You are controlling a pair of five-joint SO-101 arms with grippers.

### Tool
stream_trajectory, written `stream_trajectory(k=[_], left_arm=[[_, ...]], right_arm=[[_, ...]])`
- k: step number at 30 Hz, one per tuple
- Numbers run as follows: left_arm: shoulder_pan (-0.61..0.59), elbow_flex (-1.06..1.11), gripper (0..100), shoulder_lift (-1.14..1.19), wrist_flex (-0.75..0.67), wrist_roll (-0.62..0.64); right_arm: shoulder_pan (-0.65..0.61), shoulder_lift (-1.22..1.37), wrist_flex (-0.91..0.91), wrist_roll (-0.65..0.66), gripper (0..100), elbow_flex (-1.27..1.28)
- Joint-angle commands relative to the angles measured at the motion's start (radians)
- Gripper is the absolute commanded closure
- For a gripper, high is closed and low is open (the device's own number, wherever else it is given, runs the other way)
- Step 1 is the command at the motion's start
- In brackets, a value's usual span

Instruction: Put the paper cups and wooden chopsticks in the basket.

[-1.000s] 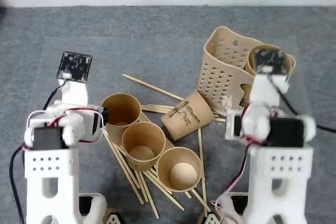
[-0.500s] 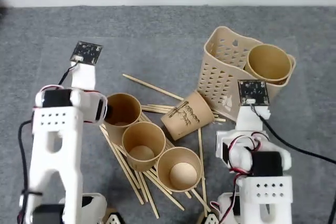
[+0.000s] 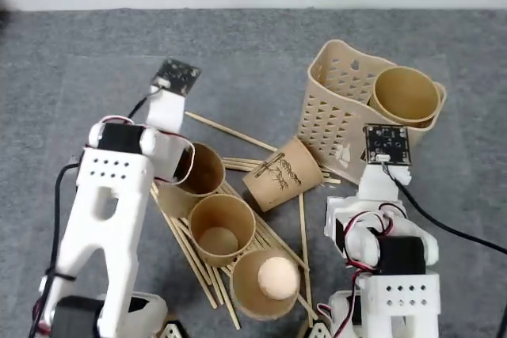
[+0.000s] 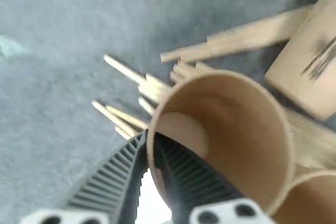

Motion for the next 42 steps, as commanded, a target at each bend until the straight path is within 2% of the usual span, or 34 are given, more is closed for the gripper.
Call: stream_trajectory(k=[1, 4, 7, 10, 16, 26, 32, 37, 42], left_arm=[[0.011, -0.127, 99, -0.124, 0.058, 0.068], [0.011, -0.176, 99, -0.178, 0.094, 0.094], [0.011, -0.193, 99, -0.229, 0.094, 0.126], [0.012, -0.216, 99, -0.267, 0.091, 0.149], [0.106, -0.320, 99, -0.279, 0.089, 0.161], [0.374, -0.337, 99, -0.226, -0.230, 0.232], [0.483, -0.357, 99, -0.057, -0.446, 0.232], [0.548, -0.506, 99, 0.112, -0.512, 0.232], [0.594, -0.745, 99, 0.292, -0.517, 0.232]], right_arm=[[-0.002, -0.021, -0.016, -0.028, 99.0, -0.005], [-0.002, -0.015, -0.008, -0.034, 95.6, 0.005], [-0.008, -0.021, -0.019, -0.035, 99.5, 0.057], [-0.001, -0.021, -0.050, -0.035, 99.1, 0.095], [-0.008, -0.018, -0.054, -0.035, 99.1, 0.112], [-0.008, -0.021, -0.280, -0.034, 99.1, 0.316], [-0.010, -0.021, -0.294, -0.028, 99.1, 0.338], [-0.010, -0.021, -0.288, -0.011, 99.1, 0.339], [-0.010, -0.021, -0.292, 0.015, 99.1, 0.358]])
